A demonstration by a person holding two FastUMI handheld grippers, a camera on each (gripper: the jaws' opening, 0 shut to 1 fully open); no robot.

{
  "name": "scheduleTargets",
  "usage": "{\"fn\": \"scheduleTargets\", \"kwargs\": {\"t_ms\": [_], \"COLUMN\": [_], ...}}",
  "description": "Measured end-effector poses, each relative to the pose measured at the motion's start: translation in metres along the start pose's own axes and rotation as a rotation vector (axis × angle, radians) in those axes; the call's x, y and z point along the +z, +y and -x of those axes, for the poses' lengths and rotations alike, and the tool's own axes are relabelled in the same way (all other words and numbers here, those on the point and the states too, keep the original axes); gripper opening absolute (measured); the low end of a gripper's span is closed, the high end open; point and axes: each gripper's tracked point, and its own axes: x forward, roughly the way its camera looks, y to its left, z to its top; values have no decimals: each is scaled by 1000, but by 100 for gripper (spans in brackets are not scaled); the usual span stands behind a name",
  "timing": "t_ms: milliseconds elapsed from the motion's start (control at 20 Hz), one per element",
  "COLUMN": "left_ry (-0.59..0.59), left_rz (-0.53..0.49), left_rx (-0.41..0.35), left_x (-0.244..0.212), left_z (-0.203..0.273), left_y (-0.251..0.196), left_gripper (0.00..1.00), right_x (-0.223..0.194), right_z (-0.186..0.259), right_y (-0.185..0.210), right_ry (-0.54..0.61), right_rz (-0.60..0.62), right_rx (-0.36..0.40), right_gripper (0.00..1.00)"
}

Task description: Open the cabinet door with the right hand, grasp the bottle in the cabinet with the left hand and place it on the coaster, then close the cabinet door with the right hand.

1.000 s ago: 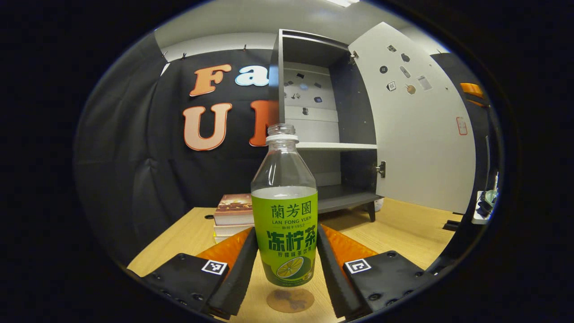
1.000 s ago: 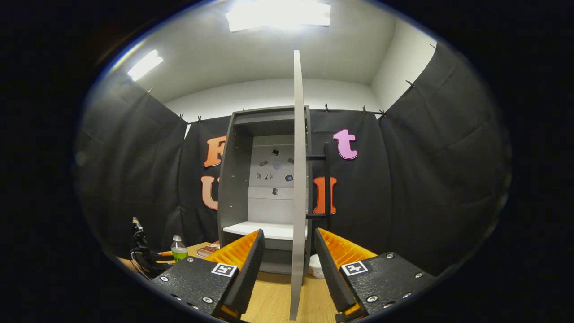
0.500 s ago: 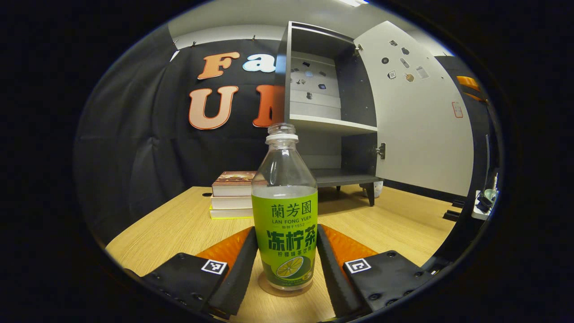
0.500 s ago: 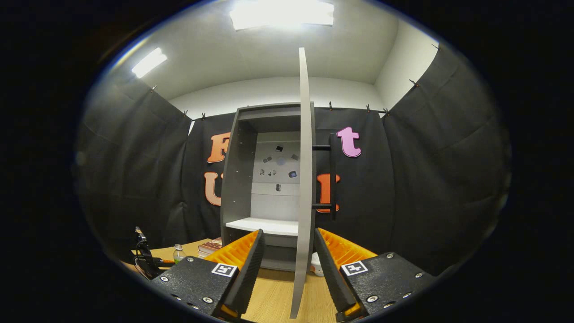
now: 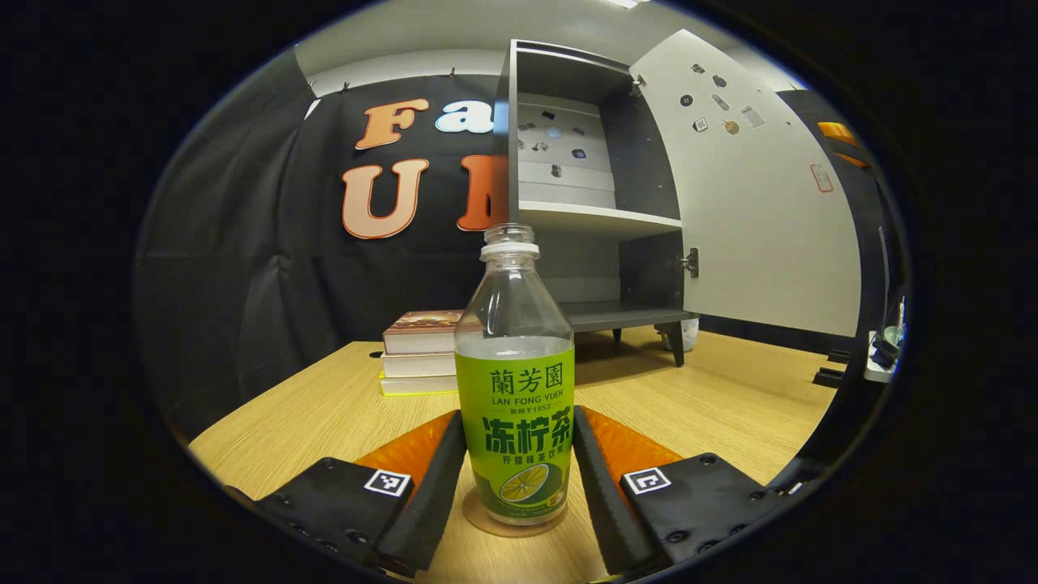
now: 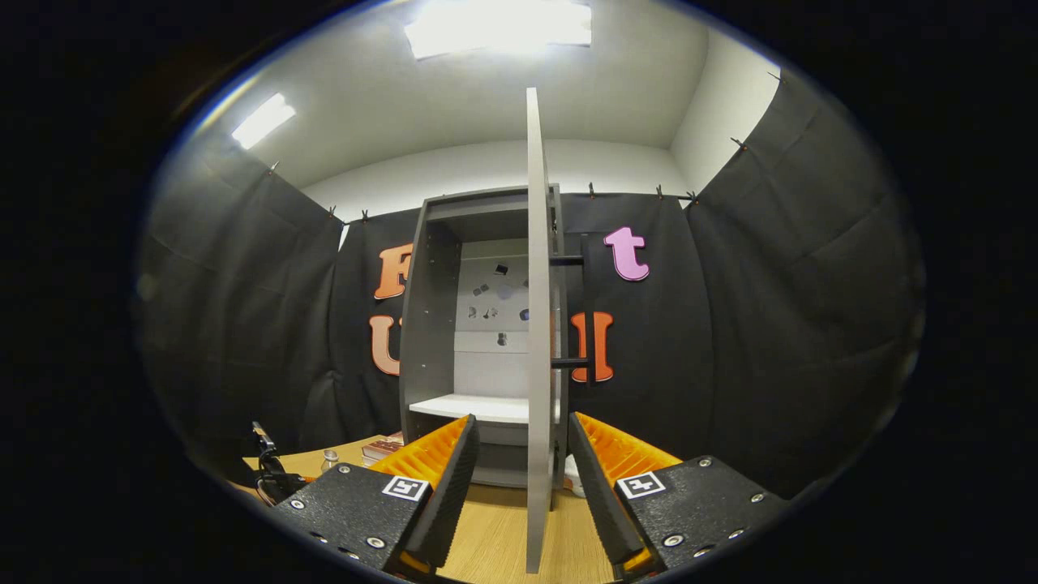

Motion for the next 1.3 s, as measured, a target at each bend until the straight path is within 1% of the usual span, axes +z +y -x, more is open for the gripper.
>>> {"fn": "scheduleTargets", "kwargs": {"t_ms": [150, 250, 400, 500, 550, 600, 700, 750, 800, 850, 900, 1000, 1050, 1100, 1300], "left_ry": [7, 1, -4, -19, -27, -38, -58, -70, -77, -85, -78, -67, -65, -69, -80], "left_rz": [29, 29, 31, 30, 28, 27, 27, 26, 27, 24, 20, 4, 6, 11, 39], "left_rx": [17, 30, 40, 44, 45, 48, 49, 51, 52, 59, 81, 105, 104, 105, 111], "left_x": [-1, -1, 2, 6, 9, 11, 18, 22, 25, 28, 28, 30, 33, 35, 46], "left_z": [1, 0, 1, -2, -2, -3, -4, -4, -5, -5, -5, 1, 3, 3, 4], "left_y": [-2, 1, 3, 4, 5, 5, 6, 6, 6, 8, 12, 19, 19, 18, 18], "left_gripper": [79, 82, 85, 86, 91, 92, 91, 93, 92, 92, 92, 94, 97, 97, 97], "right_x": [-2, -5, -9, -12, -13, -13, -11, -9, -6, -3, -1, 4, 6, 9, 19], "right_z": [1, -1, -5, -8, -9, -10, -9, -9, -9, -8, -7, -6, -5, -6, -7], "right_y": [-3, -2, -8, -11, -12, -14, -16, -16, -17, -19, -20, -24, -26, -28, -38], "right_ry": [-4, 0, 9, 16, 18, 17, 14, 10, 4, 0, -5, -9, -11, -13, -22], "right_rz": [-24, -46, -73, -93, -98, -100, -103, -105, -105, -104, -102, -104, -111, -116, -150], "right_rx": [4, 16, 10, 8, 5, 0, -3, -3, -5, -6, -10, -16, -22, -25, -46], "right_gripper": [70, 70, 70, 70, 70, 70, 70, 70, 70, 70, 70, 70, 66, 70, 70]}}
